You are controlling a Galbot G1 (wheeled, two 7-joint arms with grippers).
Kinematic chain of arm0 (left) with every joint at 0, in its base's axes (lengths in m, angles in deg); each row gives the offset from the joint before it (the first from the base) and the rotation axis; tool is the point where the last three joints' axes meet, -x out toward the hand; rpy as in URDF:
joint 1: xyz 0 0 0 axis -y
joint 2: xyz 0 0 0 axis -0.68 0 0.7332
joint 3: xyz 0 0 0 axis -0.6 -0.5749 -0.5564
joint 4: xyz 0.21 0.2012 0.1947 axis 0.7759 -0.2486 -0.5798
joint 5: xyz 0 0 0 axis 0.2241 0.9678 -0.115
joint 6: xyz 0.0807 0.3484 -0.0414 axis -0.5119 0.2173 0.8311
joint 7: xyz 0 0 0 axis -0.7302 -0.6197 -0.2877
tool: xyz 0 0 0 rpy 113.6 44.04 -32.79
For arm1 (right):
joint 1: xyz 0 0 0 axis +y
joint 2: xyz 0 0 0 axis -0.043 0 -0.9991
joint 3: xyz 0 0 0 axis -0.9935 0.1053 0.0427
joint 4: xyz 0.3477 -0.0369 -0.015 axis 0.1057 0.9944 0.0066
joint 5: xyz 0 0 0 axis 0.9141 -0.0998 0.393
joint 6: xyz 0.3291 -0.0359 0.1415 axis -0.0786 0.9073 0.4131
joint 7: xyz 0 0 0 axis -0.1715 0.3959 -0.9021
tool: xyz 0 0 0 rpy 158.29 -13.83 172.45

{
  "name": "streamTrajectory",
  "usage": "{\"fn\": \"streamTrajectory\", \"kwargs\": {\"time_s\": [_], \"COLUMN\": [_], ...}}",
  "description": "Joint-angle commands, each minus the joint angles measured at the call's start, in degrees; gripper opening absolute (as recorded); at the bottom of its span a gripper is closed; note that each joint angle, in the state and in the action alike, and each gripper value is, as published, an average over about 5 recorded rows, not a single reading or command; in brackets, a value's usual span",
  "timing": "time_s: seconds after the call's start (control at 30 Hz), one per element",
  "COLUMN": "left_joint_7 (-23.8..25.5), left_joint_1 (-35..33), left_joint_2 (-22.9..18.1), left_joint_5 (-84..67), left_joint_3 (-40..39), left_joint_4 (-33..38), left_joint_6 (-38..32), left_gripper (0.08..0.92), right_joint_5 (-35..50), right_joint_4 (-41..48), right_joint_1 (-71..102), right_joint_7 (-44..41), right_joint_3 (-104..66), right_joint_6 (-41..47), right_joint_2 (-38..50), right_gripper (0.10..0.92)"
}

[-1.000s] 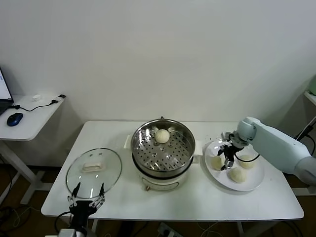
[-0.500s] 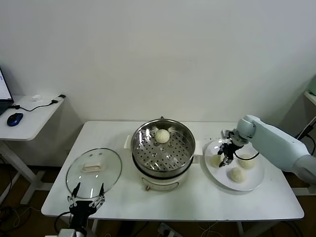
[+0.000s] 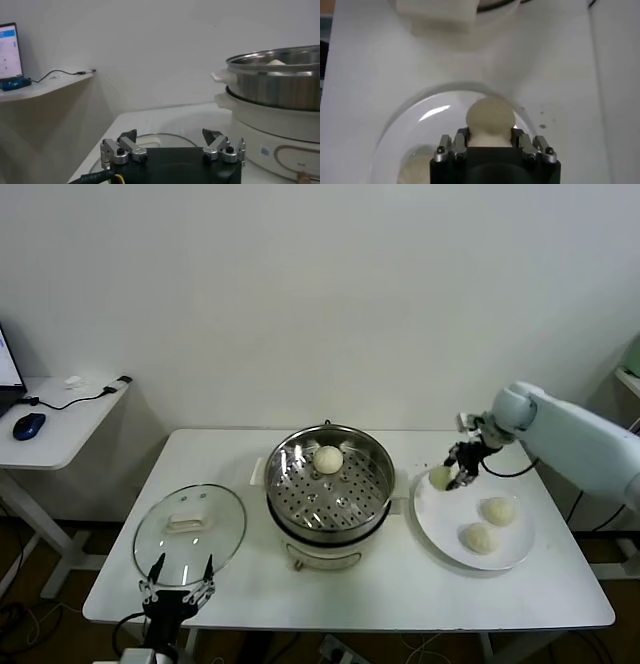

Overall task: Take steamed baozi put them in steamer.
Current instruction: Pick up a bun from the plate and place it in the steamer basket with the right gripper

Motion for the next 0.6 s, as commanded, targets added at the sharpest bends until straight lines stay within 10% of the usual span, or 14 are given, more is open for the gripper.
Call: {"fn": "streamTrajectory", "kwargs": {"time_s": [0.03,0.6], "left_joint_7": [0.00,-0.13], "left_joint_1": [-0.13,-1.45], "left_joint_2": [0.01,1.02], "left_joint_5": [0.44,1.76], "left_joint_3": [-1.35,-2.43], "left_joint_4": [0.60,0.84], "left_joint_6": [0.01,-0.29], "left_gripper": [0.823,0.823], "right_joint_5": [19.11,23.52], "right_joint_4": [-5.91,-11.58], "right_joint_1": [-19.85,-9.50], "right_joint_7": [0.80,16.89], "right_joint_3": [15.52,11.46], "right_joint_6": [2.15,10.56], "right_joint_2": [-3.12,-22.38], "right_gripper": [0.551,0.560]}}
